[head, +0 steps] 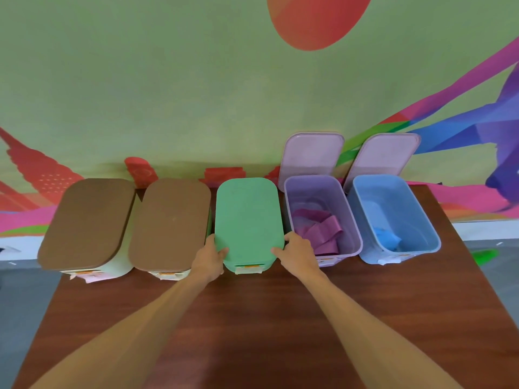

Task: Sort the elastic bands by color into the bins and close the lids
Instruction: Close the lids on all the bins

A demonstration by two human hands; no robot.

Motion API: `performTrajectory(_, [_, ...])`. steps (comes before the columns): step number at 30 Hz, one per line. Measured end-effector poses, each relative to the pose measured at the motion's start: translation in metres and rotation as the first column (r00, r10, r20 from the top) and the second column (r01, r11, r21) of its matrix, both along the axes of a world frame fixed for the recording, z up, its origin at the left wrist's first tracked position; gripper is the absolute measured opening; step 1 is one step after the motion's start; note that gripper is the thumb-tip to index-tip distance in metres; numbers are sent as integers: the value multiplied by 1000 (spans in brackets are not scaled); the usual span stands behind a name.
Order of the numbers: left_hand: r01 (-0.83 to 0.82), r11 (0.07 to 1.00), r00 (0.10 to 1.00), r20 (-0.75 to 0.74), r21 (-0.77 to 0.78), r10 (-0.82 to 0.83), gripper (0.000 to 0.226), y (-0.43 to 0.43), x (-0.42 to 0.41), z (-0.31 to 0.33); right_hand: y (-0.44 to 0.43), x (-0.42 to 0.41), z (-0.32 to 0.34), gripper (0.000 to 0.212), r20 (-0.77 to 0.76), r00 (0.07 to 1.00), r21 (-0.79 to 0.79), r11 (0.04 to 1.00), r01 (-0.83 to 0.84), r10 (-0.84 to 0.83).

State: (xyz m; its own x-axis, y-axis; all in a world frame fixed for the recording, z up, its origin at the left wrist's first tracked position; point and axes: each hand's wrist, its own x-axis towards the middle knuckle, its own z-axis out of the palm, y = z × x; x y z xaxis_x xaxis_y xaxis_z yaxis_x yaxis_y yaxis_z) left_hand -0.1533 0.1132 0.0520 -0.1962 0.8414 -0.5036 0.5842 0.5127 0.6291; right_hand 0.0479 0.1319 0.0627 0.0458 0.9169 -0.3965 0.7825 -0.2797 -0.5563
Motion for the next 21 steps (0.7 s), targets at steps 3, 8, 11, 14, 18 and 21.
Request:
performTrajectory(3, [19, 1000, 999, -27, 0, -19, 39, 0, -2, -1, 0, -3, -4, 27, -12, 1000, -22, 1000, 15, -15])
performTrajectory(8, [68, 998, 992, -107, 19, -65, 30, 0, -4, -7, 2, -2, -16, 27, -3, 1000, -32, 999, 15, -15])
performTrajectory(11, [135, 991, 978, -158, -1, -133, 30, 2, -9, -6, 4, -2, -9, 30, 42, 999, -49, 999, -23, 25])
performTrajectory(14, [242, 969, 934, -260, -49, -246, 44, 6, -10, 4, 5, 3, 7, 33, 138, 987, -34, 996, -84, 88])
performTrajectory(18, [380, 920, 811, -445, -96, -381, 47, 10, -5, 28, 16, 18, 25, 26, 232, 953, -2, 980, -199, 194])
performTrajectory(21, [440, 892, 738, -523, -107, -427, 44, 16, 7, 47, 31, 32, 38, 23, 279, 918, 2, 955, -296, 284])
